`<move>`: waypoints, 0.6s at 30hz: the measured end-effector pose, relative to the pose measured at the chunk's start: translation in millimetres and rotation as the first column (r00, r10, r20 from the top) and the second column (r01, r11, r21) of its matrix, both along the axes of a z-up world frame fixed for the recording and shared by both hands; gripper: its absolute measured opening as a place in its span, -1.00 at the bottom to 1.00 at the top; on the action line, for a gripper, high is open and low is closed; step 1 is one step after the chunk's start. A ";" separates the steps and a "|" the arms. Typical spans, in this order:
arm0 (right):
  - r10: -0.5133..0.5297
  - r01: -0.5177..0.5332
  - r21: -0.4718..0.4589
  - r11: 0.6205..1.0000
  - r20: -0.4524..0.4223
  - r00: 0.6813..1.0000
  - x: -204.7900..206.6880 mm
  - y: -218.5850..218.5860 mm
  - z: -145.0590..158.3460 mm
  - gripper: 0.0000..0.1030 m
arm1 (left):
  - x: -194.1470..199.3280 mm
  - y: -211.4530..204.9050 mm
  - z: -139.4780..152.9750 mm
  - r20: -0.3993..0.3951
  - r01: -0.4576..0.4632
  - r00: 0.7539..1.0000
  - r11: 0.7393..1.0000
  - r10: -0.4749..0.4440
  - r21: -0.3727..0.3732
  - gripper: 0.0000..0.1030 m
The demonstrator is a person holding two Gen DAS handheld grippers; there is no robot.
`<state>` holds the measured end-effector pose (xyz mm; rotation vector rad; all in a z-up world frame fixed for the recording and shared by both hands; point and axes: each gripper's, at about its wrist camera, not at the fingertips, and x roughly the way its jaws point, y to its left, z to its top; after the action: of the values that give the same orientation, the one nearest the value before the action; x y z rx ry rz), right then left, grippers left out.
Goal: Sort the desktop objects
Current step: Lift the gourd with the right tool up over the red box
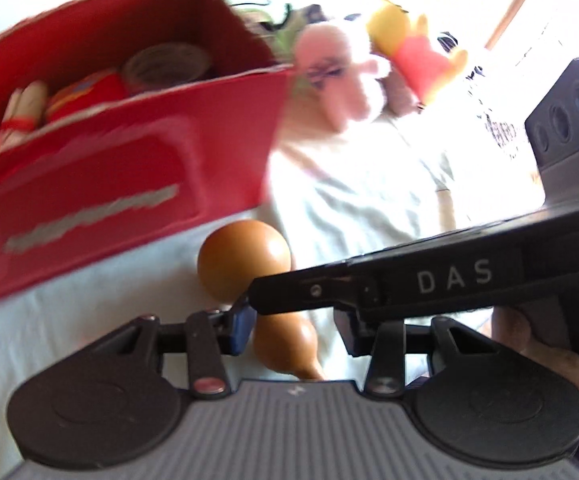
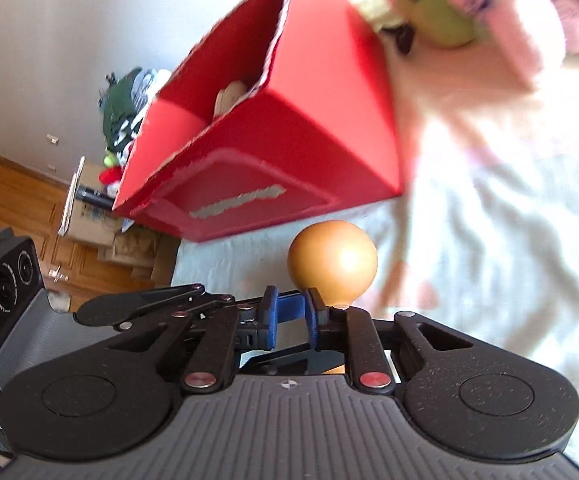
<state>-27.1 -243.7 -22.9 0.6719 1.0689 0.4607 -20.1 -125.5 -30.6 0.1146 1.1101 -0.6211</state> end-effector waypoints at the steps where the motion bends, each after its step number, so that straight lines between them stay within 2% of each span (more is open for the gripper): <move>1: -0.013 0.013 -0.008 1.000 -0.001 1.000 0.5 -2.4 -1.7 -0.65 | 1.6 -6.5 -1.8 -0.006 0.009 1.000 1.000 -0.009 0.001 -0.13; 4: -0.060 0.060 -0.031 0.998 -0.008 0.998 -0.8 -10.5 -9.8 -0.65 | 5.3 -21.4 -9.9 -0.014 0.010 1.000 0.999 -0.009 0.037 -0.13; 6: -0.090 0.090 -0.012 0.996 -0.008 0.996 -5.2 -27.4 -13.4 -0.60 | 5.6 -23.2 -14.7 0.001 -0.001 1.000 0.997 0.001 0.076 -0.01; 8: -0.111 0.111 -0.005 0.994 -0.017 0.994 -6.2 -39.5 -16.0 -0.38 | 1.0 -11.1 -14.7 -0.010 -0.018 1.000 0.997 0.018 0.070 0.19; 10: -0.107 0.107 0.008 0.994 -0.041 0.993 -4.3 -50.0 -21.4 -0.38 | 3.5 -7.6 -19.8 -0.031 -0.033 0.999 0.997 0.035 0.066 0.23; 14: -0.055 0.058 0.030 0.998 -0.101 0.993 4.8 -49.6 -31.4 -0.38 | 5.7 -5.0 -22.4 -0.057 -0.064 0.996 0.997 0.067 0.046 0.23; 18: -0.026 0.029 0.020 0.999 -0.121 0.992 15.3 -39.3 -37.9 -0.40 | 5.8 -9.0 -24.4 -0.058 -0.066 0.996 0.997 0.069 0.037 0.19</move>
<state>-11.8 -282.9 -60.9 0.7401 1.1682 0.4123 -14.3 -134.4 -55.0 0.0888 1.1781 -0.5477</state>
